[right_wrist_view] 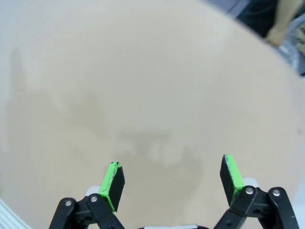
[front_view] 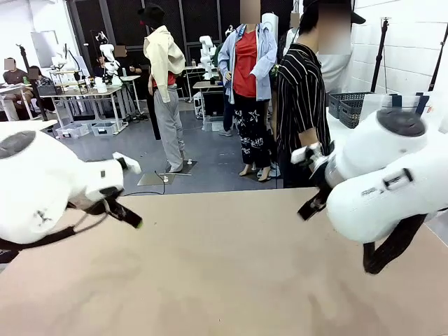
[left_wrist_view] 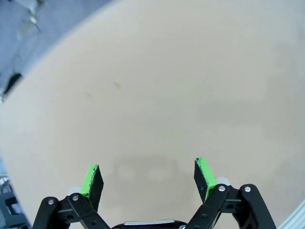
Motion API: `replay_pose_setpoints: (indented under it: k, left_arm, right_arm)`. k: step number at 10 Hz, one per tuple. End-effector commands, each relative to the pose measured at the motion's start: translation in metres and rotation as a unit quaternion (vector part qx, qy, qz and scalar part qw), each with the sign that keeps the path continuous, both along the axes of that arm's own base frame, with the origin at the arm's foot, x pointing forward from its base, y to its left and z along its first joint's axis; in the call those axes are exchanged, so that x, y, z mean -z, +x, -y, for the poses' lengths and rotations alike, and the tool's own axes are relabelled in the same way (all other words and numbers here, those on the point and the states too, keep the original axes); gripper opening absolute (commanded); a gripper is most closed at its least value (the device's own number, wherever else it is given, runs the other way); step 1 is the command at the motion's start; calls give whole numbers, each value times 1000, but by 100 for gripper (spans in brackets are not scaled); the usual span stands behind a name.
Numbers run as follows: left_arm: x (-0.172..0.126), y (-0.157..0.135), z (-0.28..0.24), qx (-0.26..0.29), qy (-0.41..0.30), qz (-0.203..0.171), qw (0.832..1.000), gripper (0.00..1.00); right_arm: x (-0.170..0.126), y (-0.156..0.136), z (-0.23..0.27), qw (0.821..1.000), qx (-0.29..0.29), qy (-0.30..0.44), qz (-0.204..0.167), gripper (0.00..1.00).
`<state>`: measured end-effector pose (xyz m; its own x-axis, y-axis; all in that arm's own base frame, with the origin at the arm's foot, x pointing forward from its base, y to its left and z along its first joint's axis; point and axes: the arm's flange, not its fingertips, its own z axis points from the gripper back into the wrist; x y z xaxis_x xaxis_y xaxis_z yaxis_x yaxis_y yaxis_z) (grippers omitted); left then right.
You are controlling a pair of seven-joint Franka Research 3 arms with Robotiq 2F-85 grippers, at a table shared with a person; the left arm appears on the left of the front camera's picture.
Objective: Transfer purchased items from the store into the shopping bag.
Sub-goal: Open the Reusable shopping bag in the center of the table.
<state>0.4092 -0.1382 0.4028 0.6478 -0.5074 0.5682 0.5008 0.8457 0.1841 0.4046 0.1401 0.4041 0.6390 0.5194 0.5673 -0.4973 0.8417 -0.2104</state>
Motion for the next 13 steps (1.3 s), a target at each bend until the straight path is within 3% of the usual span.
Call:
replay_pose_setpoints:
  k: [1, 2, 3, 4, 6, 8, 9, 10, 11, 12, 13]
  left_arm:
    - [-68, -25, -31, -67, 11, 96, 993, 100]
    - [-98, -39, -73, -98, 9, 118, 988, 100]
    - [-112, -46, -109, -122, 5, 130, 984, 100]
    - [-116, -65, -158, -180, -7, 124, 976, 100]
    - [-96, -90, -241, -266, -50, 97, 958, 100]
    - [-64, -114, -301, -317, -88, 77, 941, 100]
    - [-51, -118, -314, -324, -84, 59, 940, 100]
    - [-42, -121, -316, -303, -89, 59, 947, 100]
    - [-45, -96, -295, -309, -55, 30, 949, 100]
    - [-93, -80, -354, -332, -83, 54, 938, 100]
    - [-93, -80, -354, -332, -83, 54, 938, 100]
  right_arm:
    - [-51, -7, 31, 993, 91, 11, 77, 100]
    - [-75, 1, 72, 985, 139, 33, 97, 100]
    - [-88, 13, 110, 976, 184, 46, 107, 100]
    - [-95, 17, 168, 960, 251, 62, 105, 100]
    - [-81, 26, 274, 934, 331, 119, 62, 100]
    - [-41, 22, 367, 907, 380, 181, 28, 100]
    - [-18, 23, 390, 893, 408, 191, 11, 100]
    - [0, 25, 395, 908, 367, 202, 9, 100]
    - [-27, -1, 373, 898, 414, 148, 20, 100]
    - [-27, -1, 373, 898, 414, 148, 20, 100]
    - [-27, -1, 373, 898, 414, 148, 20, 100]
